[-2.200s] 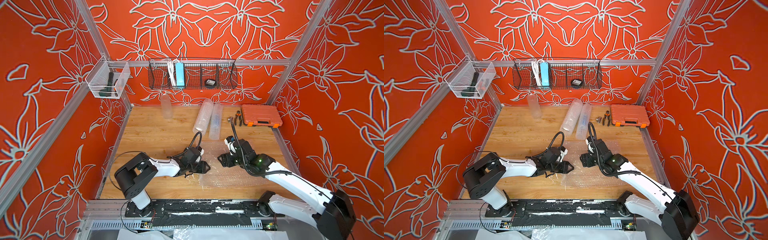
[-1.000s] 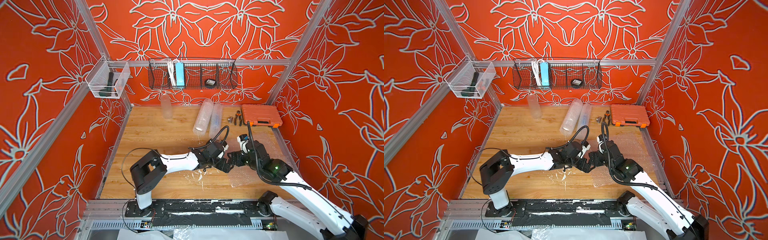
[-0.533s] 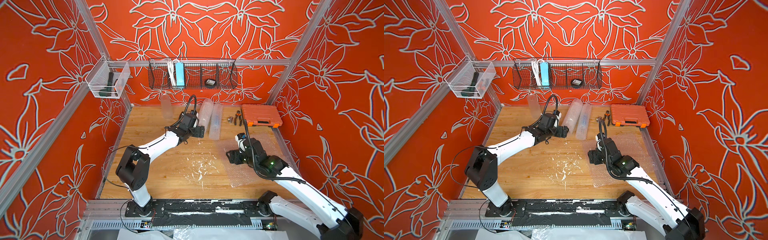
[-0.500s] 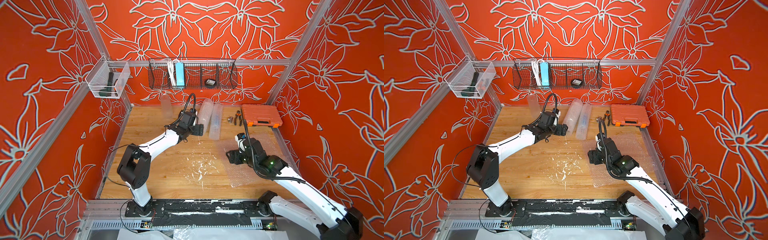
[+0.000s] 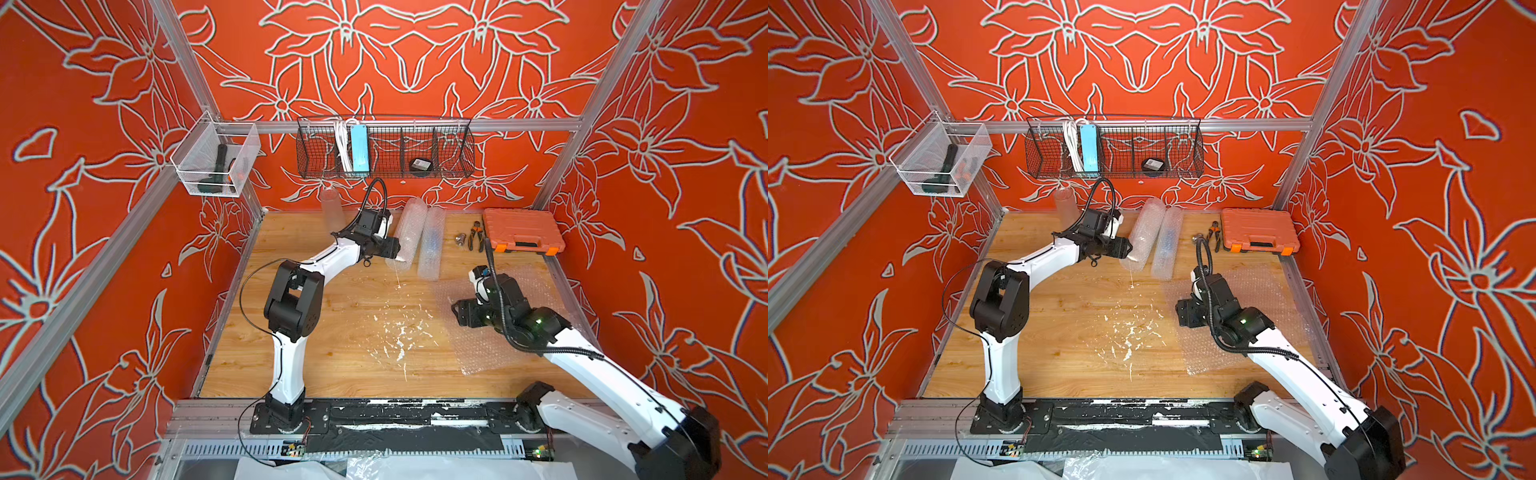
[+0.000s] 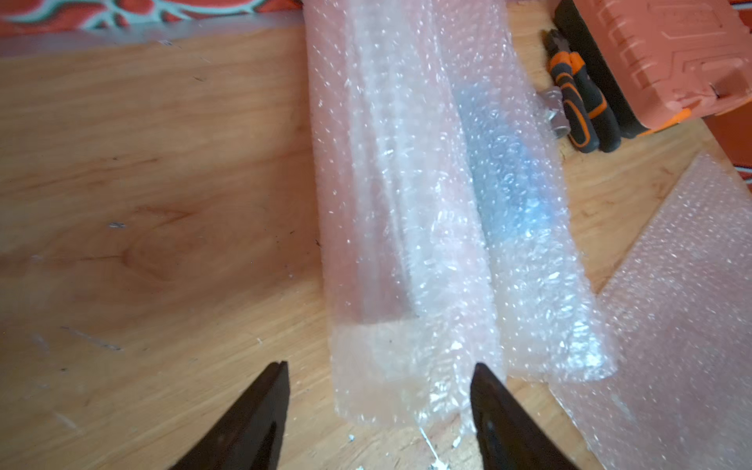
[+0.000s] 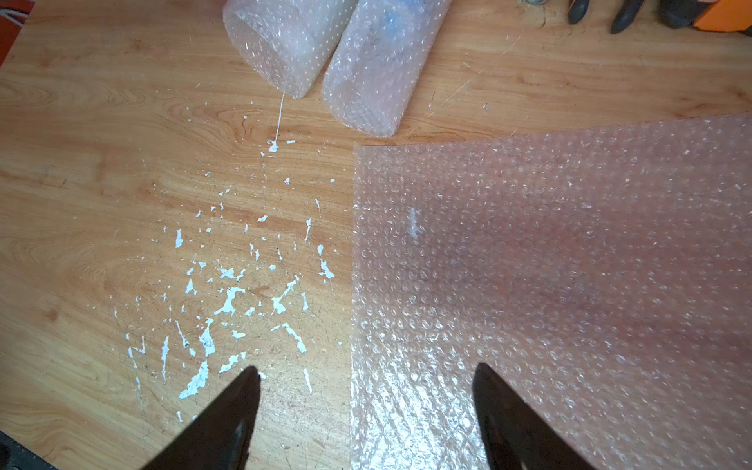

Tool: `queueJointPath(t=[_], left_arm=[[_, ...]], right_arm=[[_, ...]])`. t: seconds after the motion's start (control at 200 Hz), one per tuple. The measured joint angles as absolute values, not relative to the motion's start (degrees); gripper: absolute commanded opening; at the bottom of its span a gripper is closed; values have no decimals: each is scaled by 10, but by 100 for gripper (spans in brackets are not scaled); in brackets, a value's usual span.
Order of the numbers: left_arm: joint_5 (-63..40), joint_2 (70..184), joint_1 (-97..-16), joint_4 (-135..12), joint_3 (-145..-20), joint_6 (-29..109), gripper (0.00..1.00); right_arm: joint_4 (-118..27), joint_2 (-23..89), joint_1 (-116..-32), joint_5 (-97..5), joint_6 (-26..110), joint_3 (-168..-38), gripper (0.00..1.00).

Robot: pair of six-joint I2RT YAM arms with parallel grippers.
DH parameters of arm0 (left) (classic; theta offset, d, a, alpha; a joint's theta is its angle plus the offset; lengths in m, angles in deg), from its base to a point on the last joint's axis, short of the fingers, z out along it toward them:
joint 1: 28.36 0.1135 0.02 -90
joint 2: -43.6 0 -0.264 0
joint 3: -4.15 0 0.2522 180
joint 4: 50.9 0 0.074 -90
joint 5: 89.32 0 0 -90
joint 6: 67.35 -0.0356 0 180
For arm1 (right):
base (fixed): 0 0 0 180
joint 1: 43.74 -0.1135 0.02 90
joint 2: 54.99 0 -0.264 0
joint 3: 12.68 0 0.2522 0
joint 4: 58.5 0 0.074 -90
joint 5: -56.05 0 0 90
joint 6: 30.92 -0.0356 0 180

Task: Unwrap the vase from the bubble wrap
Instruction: Move the bubble wrap to the center of the board.

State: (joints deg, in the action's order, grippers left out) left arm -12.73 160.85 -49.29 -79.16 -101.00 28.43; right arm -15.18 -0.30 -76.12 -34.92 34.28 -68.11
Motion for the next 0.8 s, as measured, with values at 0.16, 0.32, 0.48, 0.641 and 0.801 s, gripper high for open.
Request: queueJointPath(t=[0.16, 0.32, 0.48, 0.641, 0.801], left_arm=[[-161, 1632, -489, -800, -1029, 284, 55], [-175, 1650, -489, -809, -1034, 284, 35], [-182, 1656, -488, -815, -1037, 284, 2], [-187, 1656, -487, -813, -1035, 292, 0], [-183, 1627, -486, -775, -978, 312, 0]], right_arm=[[-152, 3, -760, -351, 343, -681, 82], [-152, 4, -760, -351, 343, -681, 82], [-152, 4, -760, -351, 343, -681, 82], [-152, 7, -760, -354, 343, -681, 83], [-154, 18, -759, -357, 343, -681, 83]])
